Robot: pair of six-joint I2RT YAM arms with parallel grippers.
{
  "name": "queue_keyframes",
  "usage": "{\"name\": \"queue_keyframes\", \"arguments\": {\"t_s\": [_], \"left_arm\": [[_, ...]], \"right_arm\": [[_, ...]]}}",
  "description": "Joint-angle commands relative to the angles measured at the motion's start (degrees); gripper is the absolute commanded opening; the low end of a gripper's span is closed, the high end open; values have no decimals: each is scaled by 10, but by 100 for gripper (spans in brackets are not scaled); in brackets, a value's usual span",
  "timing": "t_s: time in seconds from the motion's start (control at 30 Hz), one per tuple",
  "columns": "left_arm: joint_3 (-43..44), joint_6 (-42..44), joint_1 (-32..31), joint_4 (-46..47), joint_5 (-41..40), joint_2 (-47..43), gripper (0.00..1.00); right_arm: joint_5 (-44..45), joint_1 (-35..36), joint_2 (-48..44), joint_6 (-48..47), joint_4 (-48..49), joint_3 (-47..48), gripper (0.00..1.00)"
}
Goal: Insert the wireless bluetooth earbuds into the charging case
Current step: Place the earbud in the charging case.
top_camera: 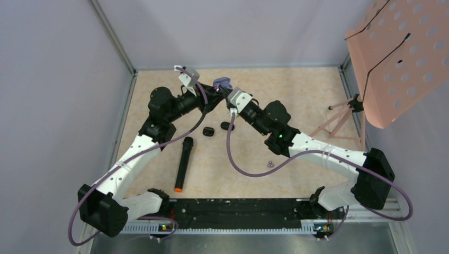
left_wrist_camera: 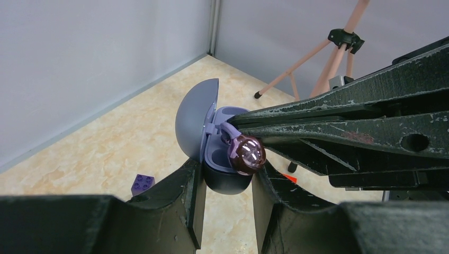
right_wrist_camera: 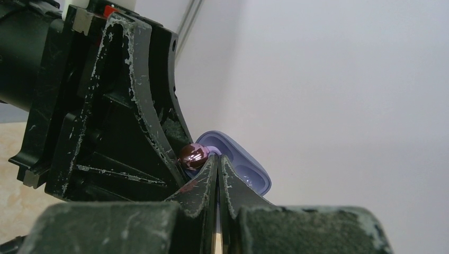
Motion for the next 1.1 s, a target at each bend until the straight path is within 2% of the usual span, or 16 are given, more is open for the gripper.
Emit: {"name": "queue_keyframes", "arguments": {"t_s": [0.0,0.23,0.47,0.57,0.87,1.07], "left_arm": [[25,3,-2,37,-14,-9,0],[18,10,-1,38,-2,-8,0],[16,16,-2,37,-2,-9,0],[11,20,-1,41,-2,-7,0],[5,30,-1,51,11,-6,0],[-8,60,-1,39,25,-17,0]], "right_arm": [[-1,9,-9,-3,-7,4,0],[6,8,-13,-1,-24,14,0],[-10,-3,-36,9,-57,19,19],[-24,-7,-47,25,-70,21,23],[-60,-18,-51,67,-103,39,27],[-112,-56,-58,157,-202,104,27]]}}
